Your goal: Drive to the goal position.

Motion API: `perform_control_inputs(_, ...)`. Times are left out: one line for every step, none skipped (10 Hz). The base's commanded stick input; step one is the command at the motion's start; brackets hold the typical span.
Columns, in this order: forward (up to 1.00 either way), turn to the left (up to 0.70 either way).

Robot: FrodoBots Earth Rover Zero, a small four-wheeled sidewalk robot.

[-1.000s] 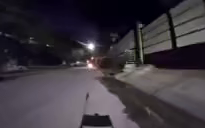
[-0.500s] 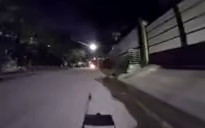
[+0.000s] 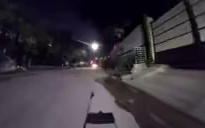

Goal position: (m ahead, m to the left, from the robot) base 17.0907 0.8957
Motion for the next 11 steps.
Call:
perform_control_inputs(0.70, 0.00)
perform_control_inputs(0.70, 0.00)
perform_control_inputs(0.70, 0.00)
perform_control_inputs(0.70, 0.00)
perform_control_inputs(0.70, 0.00)
perform_control_inputs(0.70, 0.00)
perform_control_inputs(0.70, 0.00)
perform_control_inputs(0.70, 0.00)
perform_control_inputs(0.70, 0.00)
perform_control_inputs(0.70, 0.00)
perform_control_inputs(0.70, 0.00)
